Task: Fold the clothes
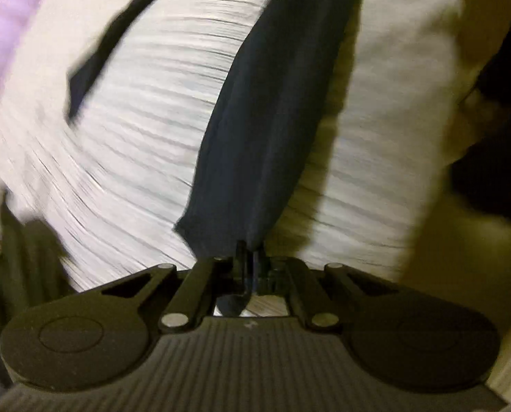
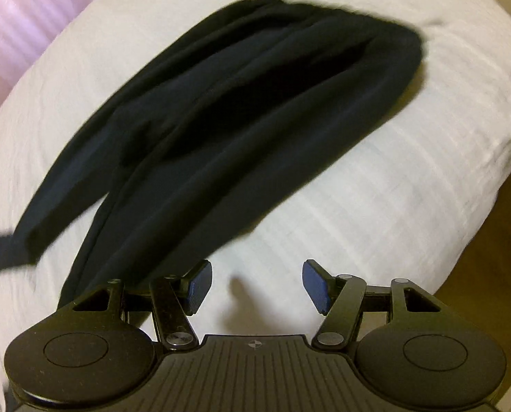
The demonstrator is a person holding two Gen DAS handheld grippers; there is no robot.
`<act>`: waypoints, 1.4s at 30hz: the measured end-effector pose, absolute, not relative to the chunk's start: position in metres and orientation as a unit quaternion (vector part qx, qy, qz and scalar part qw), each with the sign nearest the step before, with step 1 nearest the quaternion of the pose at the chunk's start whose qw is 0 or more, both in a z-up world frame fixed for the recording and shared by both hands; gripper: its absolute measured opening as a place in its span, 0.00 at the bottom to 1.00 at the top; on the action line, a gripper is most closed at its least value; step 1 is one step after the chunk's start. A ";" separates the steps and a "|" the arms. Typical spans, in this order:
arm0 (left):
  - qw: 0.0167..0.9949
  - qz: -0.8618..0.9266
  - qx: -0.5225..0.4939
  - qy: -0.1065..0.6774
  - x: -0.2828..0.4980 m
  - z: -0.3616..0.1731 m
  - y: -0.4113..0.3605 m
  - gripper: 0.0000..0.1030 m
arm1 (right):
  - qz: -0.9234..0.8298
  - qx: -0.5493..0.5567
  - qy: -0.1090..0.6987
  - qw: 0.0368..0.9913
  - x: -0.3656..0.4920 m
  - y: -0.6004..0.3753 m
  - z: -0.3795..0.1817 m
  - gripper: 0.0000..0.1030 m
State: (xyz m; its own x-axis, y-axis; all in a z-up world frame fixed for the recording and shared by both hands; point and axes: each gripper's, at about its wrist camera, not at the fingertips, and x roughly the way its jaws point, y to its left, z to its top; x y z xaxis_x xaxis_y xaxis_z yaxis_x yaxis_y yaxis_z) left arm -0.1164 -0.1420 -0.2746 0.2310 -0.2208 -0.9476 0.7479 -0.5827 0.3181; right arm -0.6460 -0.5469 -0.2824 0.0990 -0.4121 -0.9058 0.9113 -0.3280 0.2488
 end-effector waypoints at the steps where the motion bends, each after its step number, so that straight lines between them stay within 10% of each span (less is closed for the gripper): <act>1: 0.409 -0.584 0.671 0.205 -0.121 -0.272 -0.140 0.02 | -0.639 0.516 0.231 0.522 -0.662 -0.550 -0.284 0.60; 20: 0.441 -0.435 0.756 0.212 -0.179 -0.248 -0.178 0.02 | -0.600 0.563 -0.019 0.568 -0.855 -0.626 -0.312 0.60; 25: 0.433 -0.426 0.768 0.203 -0.180 -0.253 -0.180 0.02 | -0.573 0.588 0.031 0.570 -0.851 -0.635 -0.329 0.60; 28: 0.437 -0.423 0.773 0.180 -0.176 -0.250 -0.185 0.02 | -0.569 0.598 0.042 0.563 -0.855 -0.647 -0.333 0.06; 42: 0.373 -0.484 0.767 0.198 -0.198 -0.293 -0.130 0.03 | -0.619 0.525 0.181 0.556 -0.858 -0.627 -0.290 0.07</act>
State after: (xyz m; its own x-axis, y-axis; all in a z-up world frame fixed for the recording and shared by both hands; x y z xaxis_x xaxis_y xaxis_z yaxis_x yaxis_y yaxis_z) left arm -0.1977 -0.1303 -0.2934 0.4539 -0.0580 -0.8892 0.6640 -0.6434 0.3809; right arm -0.8577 -0.6273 -0.2902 0.1692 -0.4981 -0.8505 0.8780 -0.3158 0.3596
